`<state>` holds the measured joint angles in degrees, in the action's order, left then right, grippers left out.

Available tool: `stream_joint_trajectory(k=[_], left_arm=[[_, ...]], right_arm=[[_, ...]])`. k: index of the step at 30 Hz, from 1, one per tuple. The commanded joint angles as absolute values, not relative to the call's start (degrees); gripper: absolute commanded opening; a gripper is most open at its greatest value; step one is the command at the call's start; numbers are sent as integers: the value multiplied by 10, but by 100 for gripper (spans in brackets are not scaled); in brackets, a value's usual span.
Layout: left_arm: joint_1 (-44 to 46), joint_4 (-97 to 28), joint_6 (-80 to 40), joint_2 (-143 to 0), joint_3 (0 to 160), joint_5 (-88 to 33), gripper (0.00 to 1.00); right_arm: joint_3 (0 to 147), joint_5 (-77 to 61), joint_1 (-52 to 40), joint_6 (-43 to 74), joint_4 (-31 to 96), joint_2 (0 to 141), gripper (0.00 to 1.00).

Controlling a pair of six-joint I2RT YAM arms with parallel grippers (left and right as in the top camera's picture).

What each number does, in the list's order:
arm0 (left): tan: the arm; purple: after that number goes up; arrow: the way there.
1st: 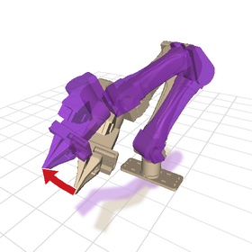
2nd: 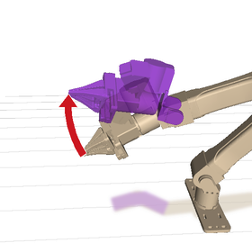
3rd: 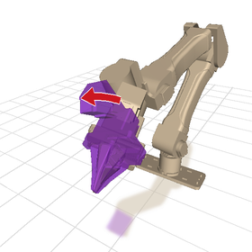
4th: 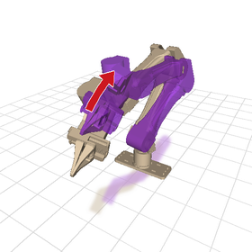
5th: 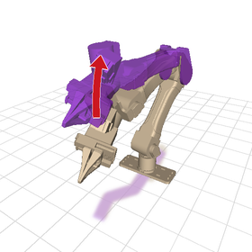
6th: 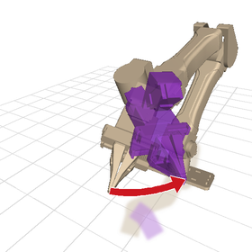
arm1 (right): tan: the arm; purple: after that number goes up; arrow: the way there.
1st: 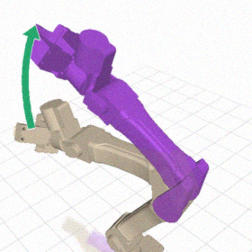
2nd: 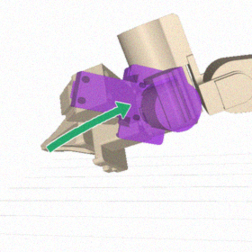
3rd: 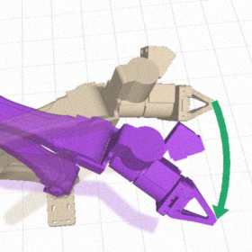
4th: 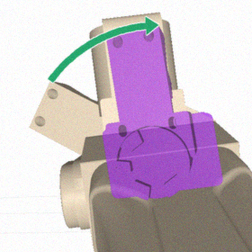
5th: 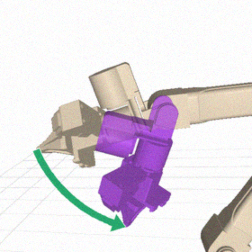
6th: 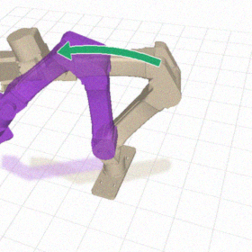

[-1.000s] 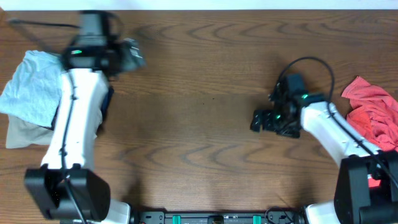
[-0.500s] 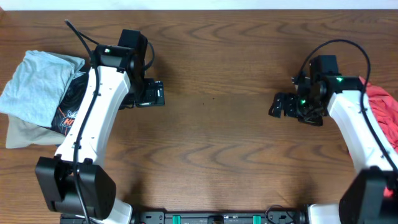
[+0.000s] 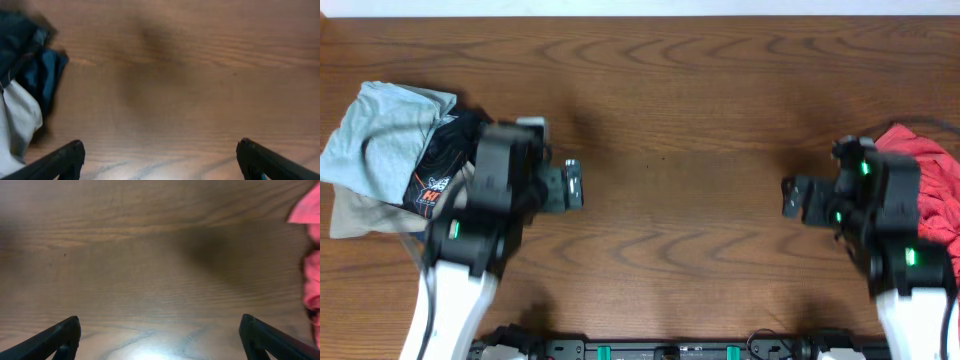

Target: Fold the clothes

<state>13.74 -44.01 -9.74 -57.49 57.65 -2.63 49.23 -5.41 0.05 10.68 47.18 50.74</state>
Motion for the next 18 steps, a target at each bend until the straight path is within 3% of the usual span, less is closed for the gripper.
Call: stream_joint_trajectory(k=[1,8,18], left_arm=[[142,-401,-84,-510,511,-23,98],[142,-383,-84,-461,479,-23,98],[142,-385,-84,-471,479,-23,98]], right_arm=[[445,-10,4,106,466,417,99],[419,-10,4,106,512,318,99],[419,-10,4,106,586,314,99]])
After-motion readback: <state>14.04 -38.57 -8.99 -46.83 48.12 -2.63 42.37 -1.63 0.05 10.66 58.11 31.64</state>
